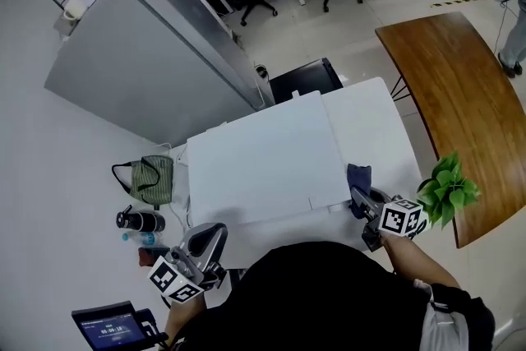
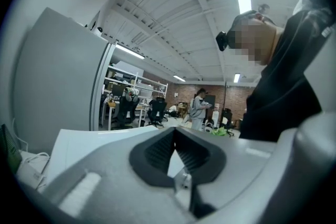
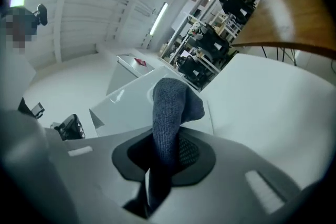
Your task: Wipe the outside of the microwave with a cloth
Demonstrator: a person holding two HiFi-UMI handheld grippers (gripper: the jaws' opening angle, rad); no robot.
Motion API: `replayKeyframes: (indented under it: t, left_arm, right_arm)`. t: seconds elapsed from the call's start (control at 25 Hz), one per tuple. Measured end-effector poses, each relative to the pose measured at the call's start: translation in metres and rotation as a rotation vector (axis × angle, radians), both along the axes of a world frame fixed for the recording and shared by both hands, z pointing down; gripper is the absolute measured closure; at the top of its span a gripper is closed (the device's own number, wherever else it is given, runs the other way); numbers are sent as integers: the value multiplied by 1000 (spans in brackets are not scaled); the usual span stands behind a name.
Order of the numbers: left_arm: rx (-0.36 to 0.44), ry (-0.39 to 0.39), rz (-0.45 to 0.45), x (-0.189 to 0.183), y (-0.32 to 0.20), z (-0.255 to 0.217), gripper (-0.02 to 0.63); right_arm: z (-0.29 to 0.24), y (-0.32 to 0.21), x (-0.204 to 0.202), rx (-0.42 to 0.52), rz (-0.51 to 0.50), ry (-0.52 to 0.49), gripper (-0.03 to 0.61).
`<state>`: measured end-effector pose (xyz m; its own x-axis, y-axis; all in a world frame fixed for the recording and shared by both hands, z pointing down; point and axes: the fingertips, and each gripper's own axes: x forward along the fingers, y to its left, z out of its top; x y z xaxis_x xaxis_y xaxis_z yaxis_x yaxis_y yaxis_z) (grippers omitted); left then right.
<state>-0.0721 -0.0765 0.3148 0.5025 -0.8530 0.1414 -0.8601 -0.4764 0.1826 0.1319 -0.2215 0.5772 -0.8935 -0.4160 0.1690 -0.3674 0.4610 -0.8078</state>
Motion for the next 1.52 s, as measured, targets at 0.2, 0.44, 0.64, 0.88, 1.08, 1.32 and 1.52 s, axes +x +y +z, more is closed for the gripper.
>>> replayKeyframes:
  t: [0.2,0.44,0.64,0.88,1.08,1.32,1.52]
  left_arm:
    - [105,17,6,-10,34,-9,612]
    - [151,11,26,-42,135,3,612]
    - [175,45,67,-68,236,22,613]
    - [171,114,112,-64,311,28,612]
    - [216,122,109,-40,337,15,613]
    - [240,125,56,24,348,7,612]
    - [249,179,19,93,347,8,612]
  right_arm:
    - [-33,-6,16,124,98,38,531]
    - [-66,66,19,230,182,101,531]
    - [-98,196,-28,309,93,100,531]
    - [-153,309,-61,377,-22,91,529]
    - [-196,347,-50,455,-85,55,529]
    - [-233,380,4,552,-202,17,529]
    - [-218,392,60,600,-287,104,529]
